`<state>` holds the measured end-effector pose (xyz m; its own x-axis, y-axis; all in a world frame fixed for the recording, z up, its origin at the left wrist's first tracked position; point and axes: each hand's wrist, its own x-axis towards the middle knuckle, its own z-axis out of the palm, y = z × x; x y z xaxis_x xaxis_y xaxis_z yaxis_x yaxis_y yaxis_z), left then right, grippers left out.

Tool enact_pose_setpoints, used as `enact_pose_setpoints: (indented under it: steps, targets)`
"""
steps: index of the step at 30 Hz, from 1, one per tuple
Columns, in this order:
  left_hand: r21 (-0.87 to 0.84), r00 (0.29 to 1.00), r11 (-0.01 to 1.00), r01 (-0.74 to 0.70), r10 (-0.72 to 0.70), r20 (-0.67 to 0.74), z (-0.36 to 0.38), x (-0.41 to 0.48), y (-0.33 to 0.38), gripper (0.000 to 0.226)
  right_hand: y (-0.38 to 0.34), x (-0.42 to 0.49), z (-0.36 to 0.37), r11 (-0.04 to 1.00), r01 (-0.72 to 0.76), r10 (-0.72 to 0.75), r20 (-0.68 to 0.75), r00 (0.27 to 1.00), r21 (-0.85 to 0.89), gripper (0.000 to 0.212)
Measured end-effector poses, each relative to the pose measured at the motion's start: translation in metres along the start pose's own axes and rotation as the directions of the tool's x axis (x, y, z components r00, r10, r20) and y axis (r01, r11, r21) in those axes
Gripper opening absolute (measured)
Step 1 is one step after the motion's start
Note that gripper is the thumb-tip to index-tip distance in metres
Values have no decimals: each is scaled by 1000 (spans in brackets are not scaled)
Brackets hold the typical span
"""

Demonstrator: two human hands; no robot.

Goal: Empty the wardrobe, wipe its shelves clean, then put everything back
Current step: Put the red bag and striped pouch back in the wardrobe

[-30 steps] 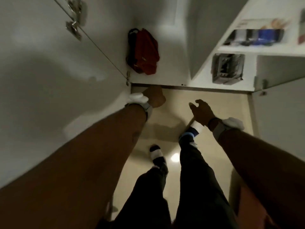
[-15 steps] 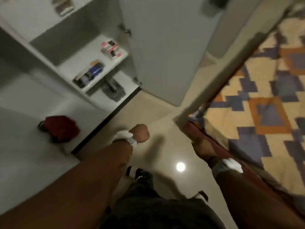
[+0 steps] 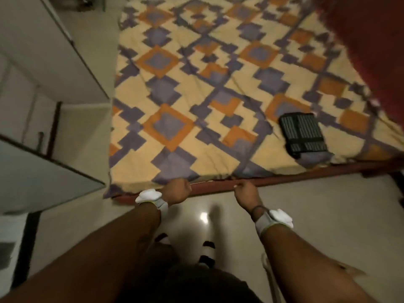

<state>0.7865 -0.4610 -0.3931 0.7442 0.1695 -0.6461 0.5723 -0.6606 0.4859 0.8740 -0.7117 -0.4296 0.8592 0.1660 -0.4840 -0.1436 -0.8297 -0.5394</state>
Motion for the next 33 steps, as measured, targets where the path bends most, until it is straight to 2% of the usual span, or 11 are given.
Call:
enact_pose_setpoints:
  steps: [2,5,9,12,17,22,28,33]
  targets:
    - [37,995,995,-89,88,41,8,26,45,23,28,7,-23,992,-103,108,-67,992,76,21]
    - [86,982,984,-157,146,122,16,64,99,27,61,24,-45,955,-236,254,-82,964,178,28]
    - [97,977,978,-182,169,133,19,124,144,28,90,56,-69,933,-310,329,-83,941,181,29]
    - [173,971,965,-196,167,168,9,160,178,29,96,76,-98,913,-354,380,-105,919,206,27]
    - [176,947,947,-269,228,224,7,202,237,13,109,113,-137,887,-363,421,-180,889,286,26]
    - [242,929,913,-329,267,259,24,256,284,24,128,162,-172,875,-351,422,-167,891,334,17]
    - [206,962,954,-216,171,215,56,330,357,30,196,263,-227,912,-346,366,-56,929,222,28]
    - [154,970,976,-154,119,214,92,374,419,25,253,349,-268,941,-313,312,35,950,127,22]
